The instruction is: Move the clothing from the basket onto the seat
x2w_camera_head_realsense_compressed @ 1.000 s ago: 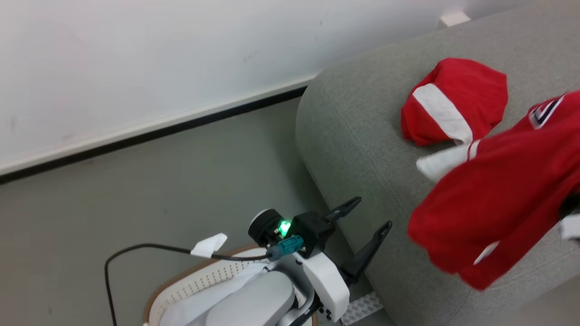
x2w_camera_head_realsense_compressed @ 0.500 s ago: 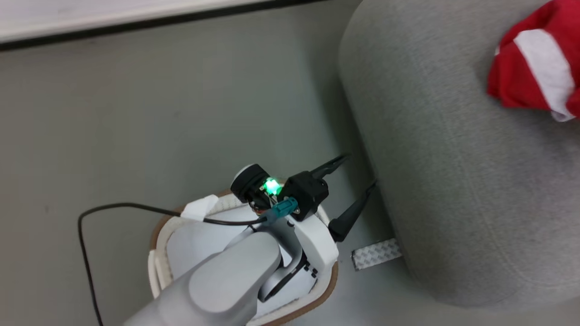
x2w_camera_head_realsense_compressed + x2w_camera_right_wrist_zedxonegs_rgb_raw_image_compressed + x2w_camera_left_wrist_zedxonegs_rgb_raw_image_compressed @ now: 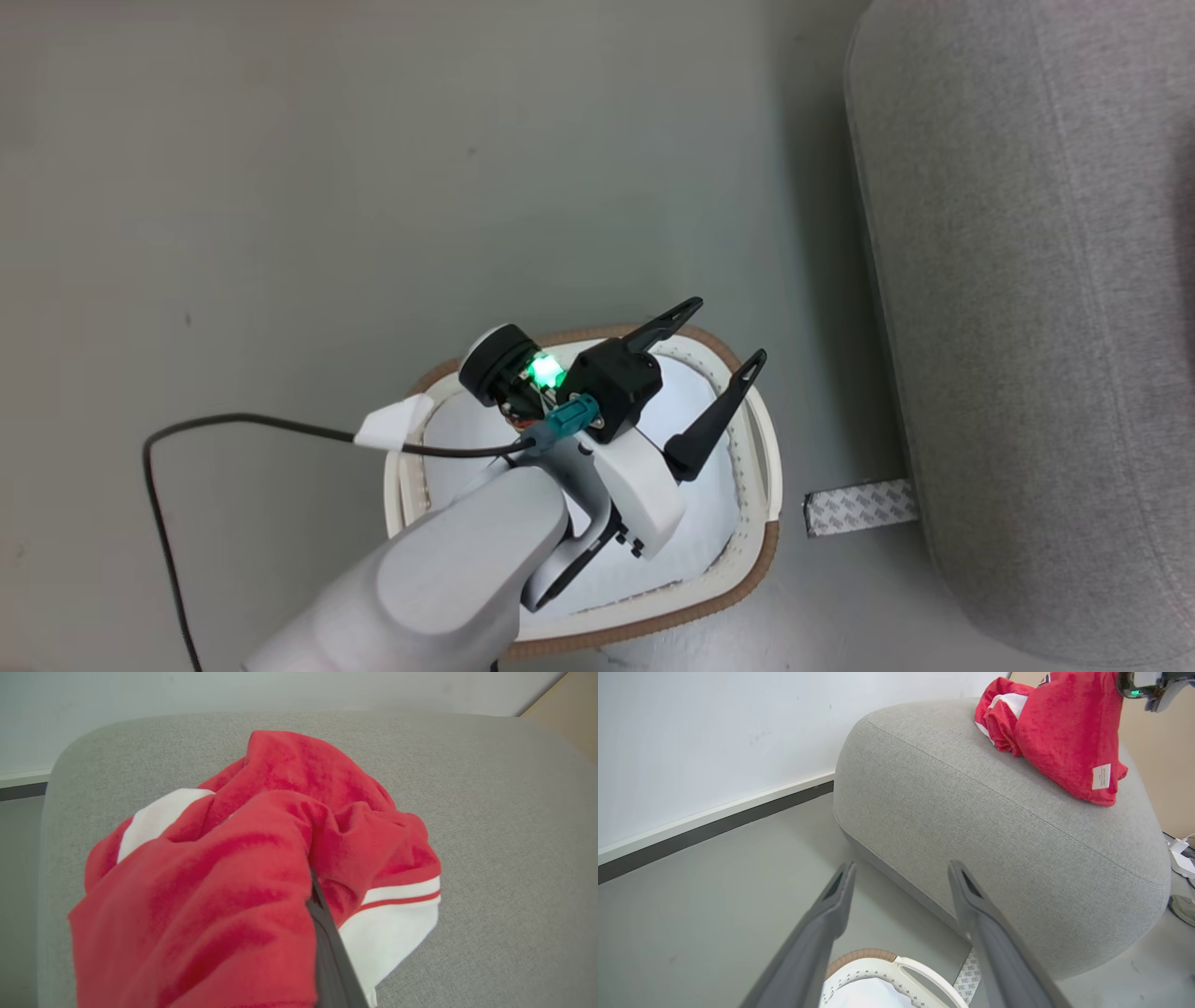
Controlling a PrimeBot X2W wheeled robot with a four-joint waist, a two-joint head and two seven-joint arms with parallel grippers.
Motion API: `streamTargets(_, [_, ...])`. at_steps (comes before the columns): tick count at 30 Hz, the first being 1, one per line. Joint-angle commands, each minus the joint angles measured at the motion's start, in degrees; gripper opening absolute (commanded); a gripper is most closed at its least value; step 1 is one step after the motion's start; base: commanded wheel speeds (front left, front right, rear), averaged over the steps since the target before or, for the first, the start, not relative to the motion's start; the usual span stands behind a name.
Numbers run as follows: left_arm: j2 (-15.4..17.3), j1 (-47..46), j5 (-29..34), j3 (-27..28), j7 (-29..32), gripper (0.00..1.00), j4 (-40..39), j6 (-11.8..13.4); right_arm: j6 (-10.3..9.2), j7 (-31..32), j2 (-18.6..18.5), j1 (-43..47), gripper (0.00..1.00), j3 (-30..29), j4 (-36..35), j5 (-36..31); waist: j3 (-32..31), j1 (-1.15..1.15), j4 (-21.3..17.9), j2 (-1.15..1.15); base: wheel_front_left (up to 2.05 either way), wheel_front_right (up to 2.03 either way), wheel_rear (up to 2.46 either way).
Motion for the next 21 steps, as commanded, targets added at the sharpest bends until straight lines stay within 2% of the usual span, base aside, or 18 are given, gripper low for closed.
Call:
streamTargets(1, [-0.1, 0.6, -0.2, 0.2, -0.5, 1.0, 0.3, 0.2, -0.13, 0.9, -0.3, -0.6, 1.0, 1.4, -0.4, 0.5, -1.0, -0.01, -0.2, 0.0, 0.0, 0.0, 0.0])
streamTargets(4, [-0.3, 1.3, -0.8, 0.3, -1.0, 1.0, 0.9, 0.3, -0.13, 2.9, -0.6, 0.6, 1.0, 4.6, -1.2, 1.1, -2.9, -0.01, -0.7, 0.0, 0.0, 0.0, 0.0])
streamTargets(7, [-0.5, 2.3, -1.3, 0.4, -1.5, 1.0, 1.6, 0.2, -0.13, 8.1, -0.5, 3.0, 1.0, 8.3, -2.6, 3.1, -5.5, -0.01, -1.2, 0.0, 0.0, 0.0, 0.0])
streamTargets(12, [-0.7, 5.0, -3.2, 1.4, -2.6, 1.0, 2.8, 0.4, -0.13, 13.8, -3.5, 6.3, 1.0, 14.1, -8.0, 6.0, -11.1, -0.01, -2.1, 0.0, 0.0, 0.0, 0.0])
streamTargets(18, [-0.7, 9.5, -5.0, 4.0, -3.4, 1.0, 3.2, 1.3, -0.13, 15.4, -7.9, 10.5, 1.0, 17.7, -14.1, 8.6, -18.4, -0.01, -2.5, 0.0, 0.0, 0.0, 0.0])
streamTargets(21, [-0.2, 11.9, -6.3, 6.1, -3.5, 1.0, 2.8, 1.9, -0.13, 14.1, -9.2, 12.2, 1.0, 17.6, -18.0, 10.3, -22.0, -0.01, -2.0, 0.0, 0.0, 0.0, 0.0])
